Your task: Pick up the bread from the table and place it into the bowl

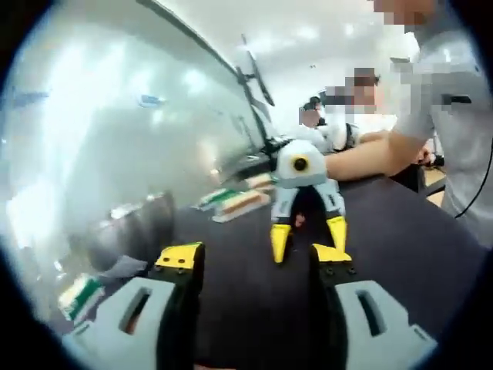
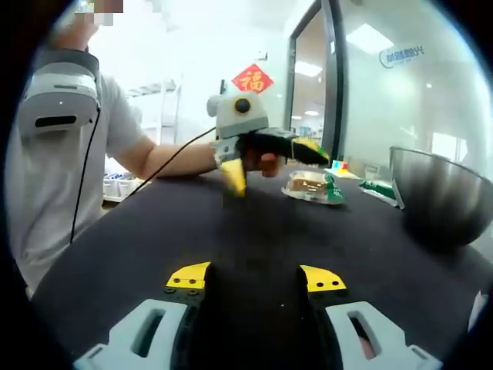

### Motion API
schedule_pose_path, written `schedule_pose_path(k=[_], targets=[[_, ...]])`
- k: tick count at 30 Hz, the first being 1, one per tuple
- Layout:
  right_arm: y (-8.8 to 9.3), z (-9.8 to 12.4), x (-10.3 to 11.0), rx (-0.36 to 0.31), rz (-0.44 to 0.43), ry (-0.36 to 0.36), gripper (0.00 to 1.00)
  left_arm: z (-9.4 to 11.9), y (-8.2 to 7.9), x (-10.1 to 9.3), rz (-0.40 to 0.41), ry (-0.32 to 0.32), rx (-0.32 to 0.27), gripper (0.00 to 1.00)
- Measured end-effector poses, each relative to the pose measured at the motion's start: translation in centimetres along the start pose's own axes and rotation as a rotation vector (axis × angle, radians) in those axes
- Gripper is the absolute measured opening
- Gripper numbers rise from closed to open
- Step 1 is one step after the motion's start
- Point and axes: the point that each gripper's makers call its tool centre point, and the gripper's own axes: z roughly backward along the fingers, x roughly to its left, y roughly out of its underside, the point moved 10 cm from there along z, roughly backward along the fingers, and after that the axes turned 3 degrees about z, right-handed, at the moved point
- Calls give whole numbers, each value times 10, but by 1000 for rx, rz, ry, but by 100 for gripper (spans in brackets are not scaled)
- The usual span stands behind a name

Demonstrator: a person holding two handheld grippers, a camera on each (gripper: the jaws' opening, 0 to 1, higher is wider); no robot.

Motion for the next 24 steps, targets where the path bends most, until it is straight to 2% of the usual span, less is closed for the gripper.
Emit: schedule_pose_path(k=[3,4,6,8,10,11,12,13,15,17,18,19,22,23,24], targets=[[0,0,1,1,-2,1,40,29,-4,27,20,-106,-46,47],[-1,0,1,2,-2,1,41,40,-3,38,29,-159,-50,47],[-1,0,1,2,3,3,41,59,1,53,63,-219,-51,47],[-1,0,0,3,2,6,41,80,10,68,59,-301,-6,47],[-1,0,1,2,5,6,41,98,19,82,42,-365,29,54],[-1,0,1,2,6,7,41,102,22,84,40,-366,44,61],[-1,0,1,3,6,7,41,107,26,85,48,-335,58,71],[-1,0,1,2,7,7,41,112,32,82,94,-293,61,78],[-2,0,1,2,7,8,41,121,41,82,145,-263,93,82],[-1,0,1,1,8,7,41,132,50,91,138,-323,147,82],[-1,0,1,0,8,7,41,137,52,96,147,-355,138,82],[-1,0,1,0,8,7,41,142,53,100,178,-372,102,82],[-1,0,1,0,8,6,40,156,60,103,326,-362,-33,82],[-2,0,1,-1,9,4,40,158,65,103,352,-346,-30,82],[-2,0,1,-2,9,3,40,159,72,104,359,-340,8,82]])
